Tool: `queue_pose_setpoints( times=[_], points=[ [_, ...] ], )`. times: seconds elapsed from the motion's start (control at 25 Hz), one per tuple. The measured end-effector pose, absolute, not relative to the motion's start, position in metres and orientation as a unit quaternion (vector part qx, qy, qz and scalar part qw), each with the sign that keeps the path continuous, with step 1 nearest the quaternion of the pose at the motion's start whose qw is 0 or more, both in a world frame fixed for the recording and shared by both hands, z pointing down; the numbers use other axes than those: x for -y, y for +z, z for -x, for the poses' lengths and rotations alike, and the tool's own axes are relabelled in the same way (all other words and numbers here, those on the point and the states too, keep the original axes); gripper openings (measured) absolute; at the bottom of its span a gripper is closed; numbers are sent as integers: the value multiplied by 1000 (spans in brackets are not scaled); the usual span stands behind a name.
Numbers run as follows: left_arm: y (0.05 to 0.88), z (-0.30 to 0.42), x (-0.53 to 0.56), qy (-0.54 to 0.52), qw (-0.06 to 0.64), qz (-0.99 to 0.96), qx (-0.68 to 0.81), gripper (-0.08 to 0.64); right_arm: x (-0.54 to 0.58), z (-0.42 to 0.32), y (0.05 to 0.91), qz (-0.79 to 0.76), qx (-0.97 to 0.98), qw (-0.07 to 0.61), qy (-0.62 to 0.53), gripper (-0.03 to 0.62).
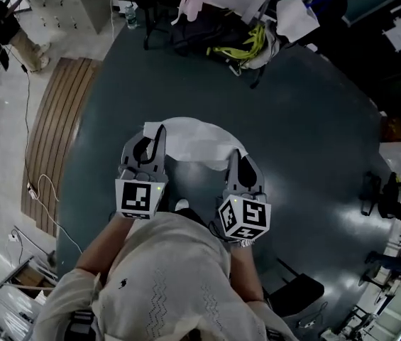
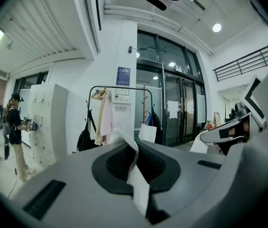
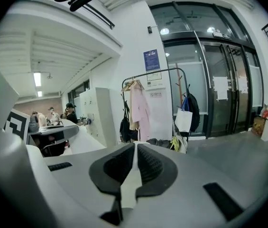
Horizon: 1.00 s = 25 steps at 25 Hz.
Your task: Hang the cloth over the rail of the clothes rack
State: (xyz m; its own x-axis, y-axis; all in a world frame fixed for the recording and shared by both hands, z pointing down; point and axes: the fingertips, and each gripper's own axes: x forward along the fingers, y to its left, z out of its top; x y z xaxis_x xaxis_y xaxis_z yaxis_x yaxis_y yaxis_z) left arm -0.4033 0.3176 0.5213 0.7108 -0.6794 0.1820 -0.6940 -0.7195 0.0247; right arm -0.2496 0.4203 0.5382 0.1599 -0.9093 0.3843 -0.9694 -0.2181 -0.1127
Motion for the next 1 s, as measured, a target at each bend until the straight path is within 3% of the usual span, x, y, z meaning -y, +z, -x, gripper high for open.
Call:
queue_pose_setpoints(
  times=[0.56,1.0],
  points=[
    [520,361,-220,77,39,-946,313,15,-334,226,531,-785,588,83,177,23],
    [521,274,-152,100,16,-933,347,15,-255,127,544,-761,619,72,182,23]
  ],
)
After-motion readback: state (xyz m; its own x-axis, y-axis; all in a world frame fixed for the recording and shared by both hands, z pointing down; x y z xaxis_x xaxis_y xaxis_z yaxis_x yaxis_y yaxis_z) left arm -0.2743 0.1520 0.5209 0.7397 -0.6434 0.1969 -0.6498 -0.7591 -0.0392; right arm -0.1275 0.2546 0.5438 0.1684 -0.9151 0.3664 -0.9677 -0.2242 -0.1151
